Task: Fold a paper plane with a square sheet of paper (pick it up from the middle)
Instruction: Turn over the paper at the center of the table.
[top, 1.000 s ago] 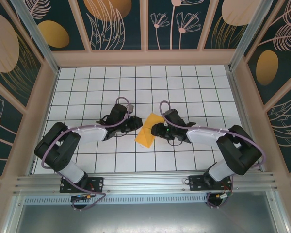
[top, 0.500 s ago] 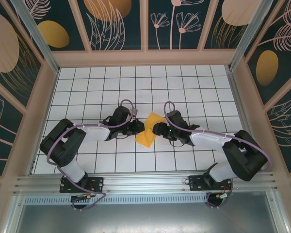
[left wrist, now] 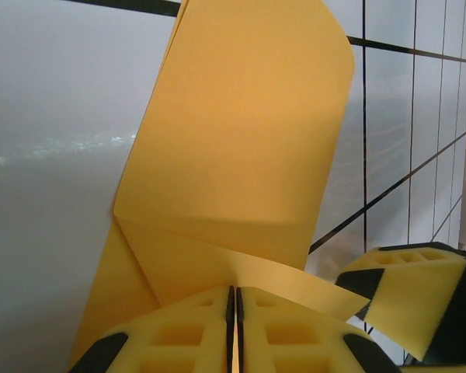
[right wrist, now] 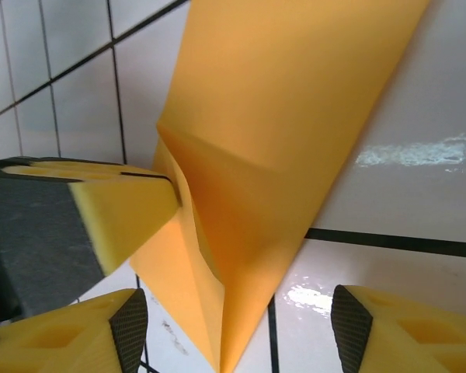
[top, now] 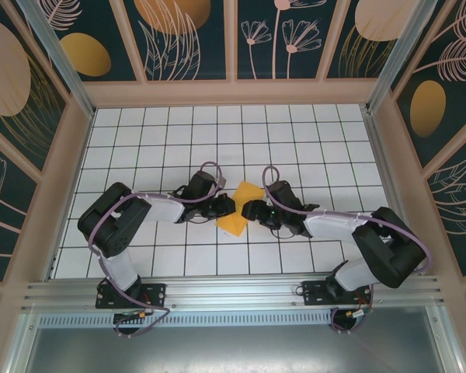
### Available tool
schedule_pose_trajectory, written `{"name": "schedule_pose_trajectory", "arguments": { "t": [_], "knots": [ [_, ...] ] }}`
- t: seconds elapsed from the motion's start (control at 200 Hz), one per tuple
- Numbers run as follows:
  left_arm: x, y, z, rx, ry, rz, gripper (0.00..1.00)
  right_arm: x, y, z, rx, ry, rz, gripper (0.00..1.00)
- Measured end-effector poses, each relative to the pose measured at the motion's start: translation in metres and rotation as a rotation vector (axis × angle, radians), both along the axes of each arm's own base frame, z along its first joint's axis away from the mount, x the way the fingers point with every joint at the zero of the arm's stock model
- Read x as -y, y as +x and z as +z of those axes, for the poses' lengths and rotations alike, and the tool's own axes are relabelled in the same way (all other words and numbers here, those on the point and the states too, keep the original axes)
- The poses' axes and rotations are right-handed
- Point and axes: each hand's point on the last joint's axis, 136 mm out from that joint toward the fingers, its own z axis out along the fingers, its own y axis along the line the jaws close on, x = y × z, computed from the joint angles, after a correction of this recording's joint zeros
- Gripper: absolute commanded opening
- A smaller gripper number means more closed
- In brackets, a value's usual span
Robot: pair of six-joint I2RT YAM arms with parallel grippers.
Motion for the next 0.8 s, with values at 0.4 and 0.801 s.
{"name": "schedule_pose_trajectory", "arguments": {
  "t": [0.4,0.801],
  "knots": [
    [-0.001,-0.001,-0.007,-0.006,0.025,-0.008,0.13,-0.004,0.002,-0.011,-0.017,-0.002,0.0,0.47],
    [-0.001,-0.001,-0.009,-0.012,0.033,-0.011,0.13,-0.009,0.007,-0.014,-0.027,0.012,-0.006,0.4]
  ]
}}
